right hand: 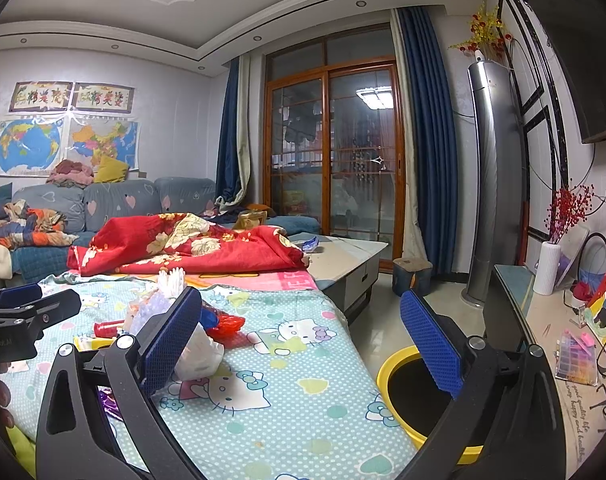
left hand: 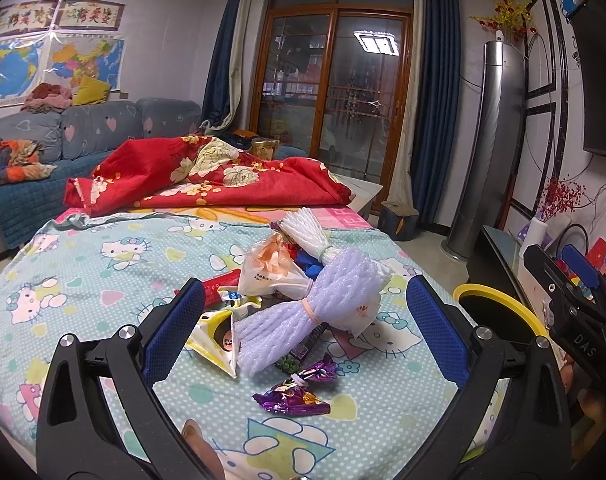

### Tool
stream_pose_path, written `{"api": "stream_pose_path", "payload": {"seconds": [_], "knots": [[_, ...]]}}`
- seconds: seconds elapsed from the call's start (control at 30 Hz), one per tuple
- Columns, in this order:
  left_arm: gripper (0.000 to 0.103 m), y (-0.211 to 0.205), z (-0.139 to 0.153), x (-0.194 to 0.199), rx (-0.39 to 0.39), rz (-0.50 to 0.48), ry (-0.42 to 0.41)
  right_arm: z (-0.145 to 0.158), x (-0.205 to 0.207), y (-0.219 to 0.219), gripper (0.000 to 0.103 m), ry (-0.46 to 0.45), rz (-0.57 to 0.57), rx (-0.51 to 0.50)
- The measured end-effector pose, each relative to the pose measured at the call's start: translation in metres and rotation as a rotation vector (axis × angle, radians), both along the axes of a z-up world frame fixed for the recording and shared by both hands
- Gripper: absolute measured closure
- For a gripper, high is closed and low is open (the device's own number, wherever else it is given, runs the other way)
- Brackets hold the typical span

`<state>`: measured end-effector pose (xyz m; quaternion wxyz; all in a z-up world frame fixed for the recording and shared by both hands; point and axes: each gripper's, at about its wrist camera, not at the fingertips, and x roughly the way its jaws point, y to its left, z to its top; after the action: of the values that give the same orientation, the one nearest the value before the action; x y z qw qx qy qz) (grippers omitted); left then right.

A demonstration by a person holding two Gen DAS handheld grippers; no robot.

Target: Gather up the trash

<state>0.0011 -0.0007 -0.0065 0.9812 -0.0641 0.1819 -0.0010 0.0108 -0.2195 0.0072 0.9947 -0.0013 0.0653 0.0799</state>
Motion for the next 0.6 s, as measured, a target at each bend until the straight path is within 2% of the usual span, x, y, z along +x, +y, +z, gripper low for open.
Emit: {"api": "stream_pose_path", "payload": {"seconds": [0.6], "knots": [[0.011,-0.006,-0.0012,0.0017,0.019,-0.035,0.009,-0.0003,-0.0004,-0.0007,0.006,0.007,-0.005,0.005]]}}
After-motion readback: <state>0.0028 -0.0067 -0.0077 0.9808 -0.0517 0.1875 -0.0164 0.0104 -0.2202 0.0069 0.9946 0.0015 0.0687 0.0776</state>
